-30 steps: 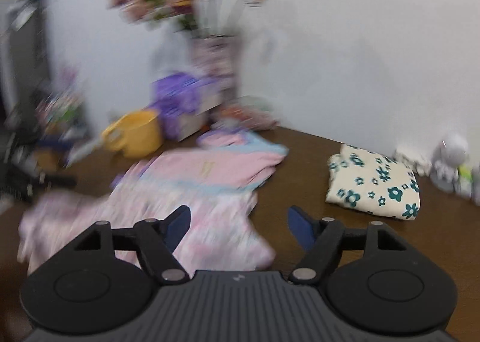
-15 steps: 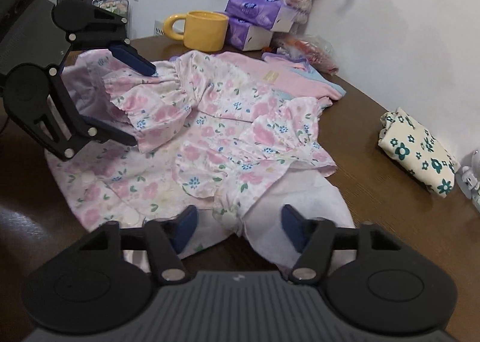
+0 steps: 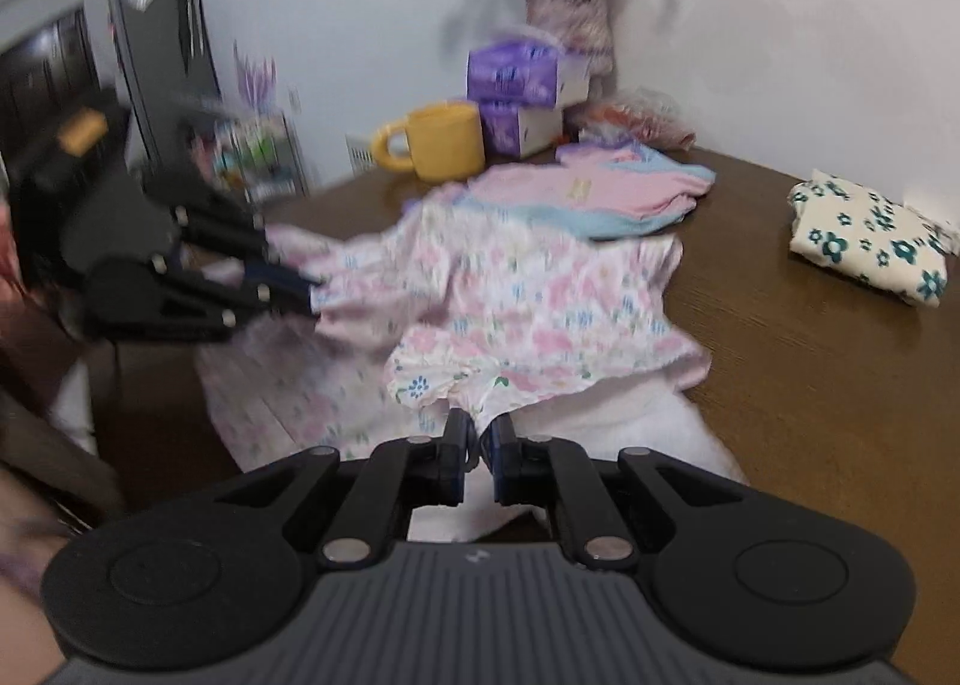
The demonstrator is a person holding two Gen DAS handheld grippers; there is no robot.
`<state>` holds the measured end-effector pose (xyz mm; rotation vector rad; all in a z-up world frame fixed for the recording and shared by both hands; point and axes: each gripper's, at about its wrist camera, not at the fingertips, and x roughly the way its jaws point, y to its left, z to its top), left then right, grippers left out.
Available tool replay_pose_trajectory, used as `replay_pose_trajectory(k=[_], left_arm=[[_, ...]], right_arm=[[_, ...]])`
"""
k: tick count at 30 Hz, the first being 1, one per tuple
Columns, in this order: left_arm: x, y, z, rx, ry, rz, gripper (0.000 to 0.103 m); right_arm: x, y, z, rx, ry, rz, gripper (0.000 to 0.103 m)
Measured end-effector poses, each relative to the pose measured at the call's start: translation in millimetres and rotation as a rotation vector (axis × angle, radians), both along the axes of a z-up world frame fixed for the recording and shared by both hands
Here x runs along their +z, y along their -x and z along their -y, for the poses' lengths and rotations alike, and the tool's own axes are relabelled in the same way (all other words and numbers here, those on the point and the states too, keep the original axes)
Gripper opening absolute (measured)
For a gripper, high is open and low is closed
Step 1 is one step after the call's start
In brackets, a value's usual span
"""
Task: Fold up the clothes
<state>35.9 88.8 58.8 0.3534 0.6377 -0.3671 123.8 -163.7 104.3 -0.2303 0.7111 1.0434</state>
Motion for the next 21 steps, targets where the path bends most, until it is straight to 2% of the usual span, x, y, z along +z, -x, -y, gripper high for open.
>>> replay_pose_trajectory(k=[4,6,9,12,15,18,21], left_arm=[[29.7,20.0,-7.3,0.038,0.042,0.064,0.003],[47.5,16.7,-14.4,0.083,0.049,0.104,0.003],[71.8,-5.6,-28.5,0.176,0.062,0.141,0.003],[79.1,-54.1,-49.2,0.322,0.109,0.105,0.003],[66.1,-107.0,-72.2,0.467,0.178,0.036,0.003],[41.1,-147.3,-94.4,0.593,0.238,-0.041,0.003],[13.4,-174.7,-121.4,0.692,0.316,-0.12,0.004]], right_arm=[[32.1,8.9,36.1,-0.087,-0.083,-0.009,0.007],[49.3,6.1,56.6,-0.153,-0.116,0.002,0.007],[67.8,-18.7,87.2,-0.302,-0.136,0.017,0.007],[67.7,-61.1,106.5,-0.439,-0.116,-0.005,0.007],[37.4,-116.9,116.6,-0.563,-0.073,-0.08,0.007],[-2.2,-157.6,121.0,-0.658,-0.022,-0.162,0.007],[-35.0,-179.8,122.9,-0.71,-0.02,-0.228,0.007]])
